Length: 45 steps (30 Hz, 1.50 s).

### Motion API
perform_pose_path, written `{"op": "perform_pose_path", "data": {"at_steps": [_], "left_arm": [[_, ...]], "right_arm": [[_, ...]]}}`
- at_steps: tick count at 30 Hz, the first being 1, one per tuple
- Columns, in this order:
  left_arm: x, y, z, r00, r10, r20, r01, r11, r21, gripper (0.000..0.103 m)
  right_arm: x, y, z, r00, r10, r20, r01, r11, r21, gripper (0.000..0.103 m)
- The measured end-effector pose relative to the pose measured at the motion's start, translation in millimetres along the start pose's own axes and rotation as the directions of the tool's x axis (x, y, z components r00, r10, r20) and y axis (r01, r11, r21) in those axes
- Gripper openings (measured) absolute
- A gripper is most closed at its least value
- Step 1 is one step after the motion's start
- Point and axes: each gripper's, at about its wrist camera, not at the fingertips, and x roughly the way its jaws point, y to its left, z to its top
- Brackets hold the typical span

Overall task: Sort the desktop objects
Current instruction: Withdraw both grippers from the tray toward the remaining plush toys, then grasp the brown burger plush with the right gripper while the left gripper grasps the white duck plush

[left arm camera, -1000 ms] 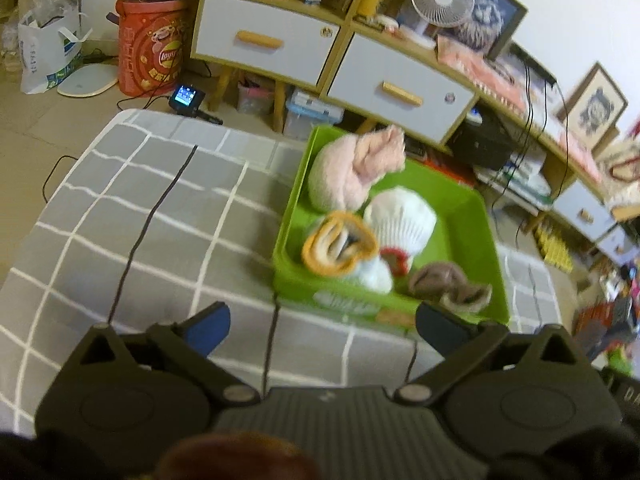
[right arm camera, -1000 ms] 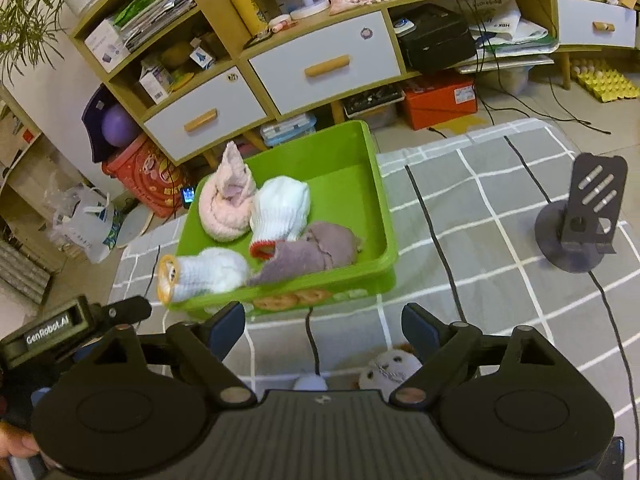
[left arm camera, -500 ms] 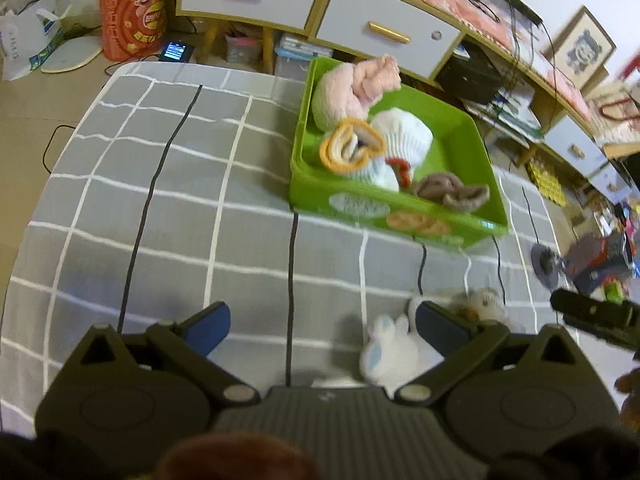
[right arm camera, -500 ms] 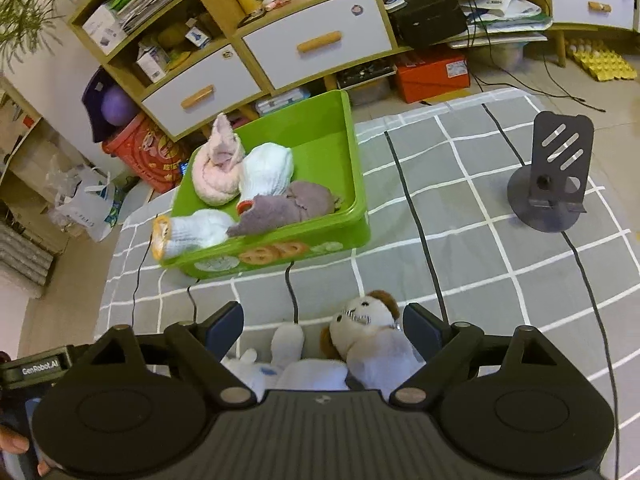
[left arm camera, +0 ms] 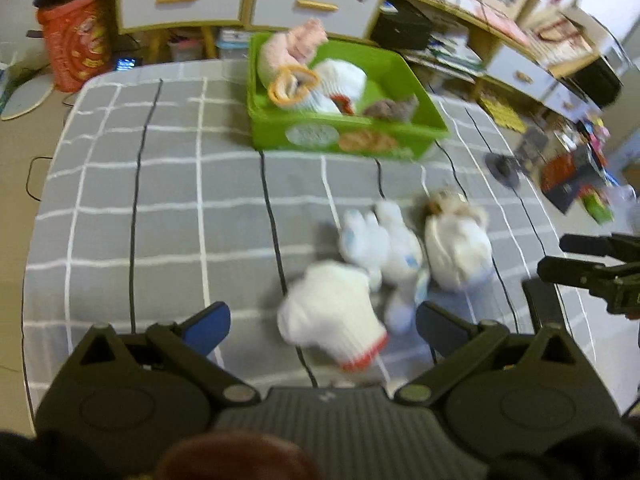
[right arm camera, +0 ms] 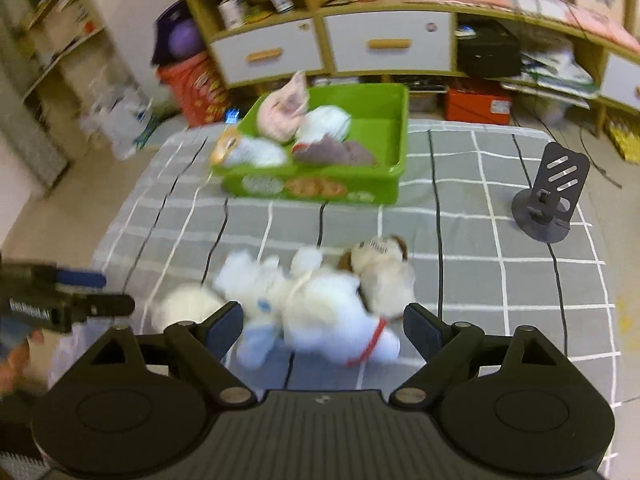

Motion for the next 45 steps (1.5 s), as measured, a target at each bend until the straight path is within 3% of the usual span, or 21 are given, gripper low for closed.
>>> {"op": "perform_pose_path", "data": {"at_steps": [12,18,25,35,39,43,45], "left_arm": [[11.9,-30.1,-45.1,0.994,-0.024,-0.107,0.040,0.989,0.146,0.102],[32.2,-47.3,-61.3,0.981,-0.016,-0.194,0.063,0.968,0.241,0.102],[54.7,-58.0,-70.4,0.965,0.021,-0.261,0.055,0.958,0.282,0.102],[65.9,-58.7,-66.6,0.963,0.056,-0.264,0.019,0.961,0.275,0.102],[68.5,-62.6,-67.2,0.965,0.095,-0.244,-0.015,0.950,0.312,0.093],[68.7,-60.6,-65.2,0.967,0.107,-0.231,-0.029,0.948,0.318,0.088],[67.8,-59.6,-64.7,0.968,0.103,-0.230,-0.025,0.948,0.318,0.086]], "right_arm": [[11.0,20.4,-60.9,0.989,-0.002,-0.146,-0.017,0.991,-0.130,0.088],[28.1,21.3,-79.6,0.973,-0.002,-0.233,-0.032,0.989,-0.145,0.088],[36.0,23.8,-82.6,0.959,0.051,-0.279,-0.086,0.990,-0.113,0.091],[56.9,30.2,-90.9,0.926,0.109,-0.361,-0.142,0.988,-0.064,0.091],[66.7,30.1,-97.2,0.916,0.108,-0.387,-0.139,0.989,-0.052,0.091],[75.3,27.9,-100.7,0.909,0.105,-0.404,-0.134,0.990,-0.043,0.073],[76.2,26.2,-100.8,0.909,0.114,-0.402,-0.139,0.990,-0.032,0.072]]}}
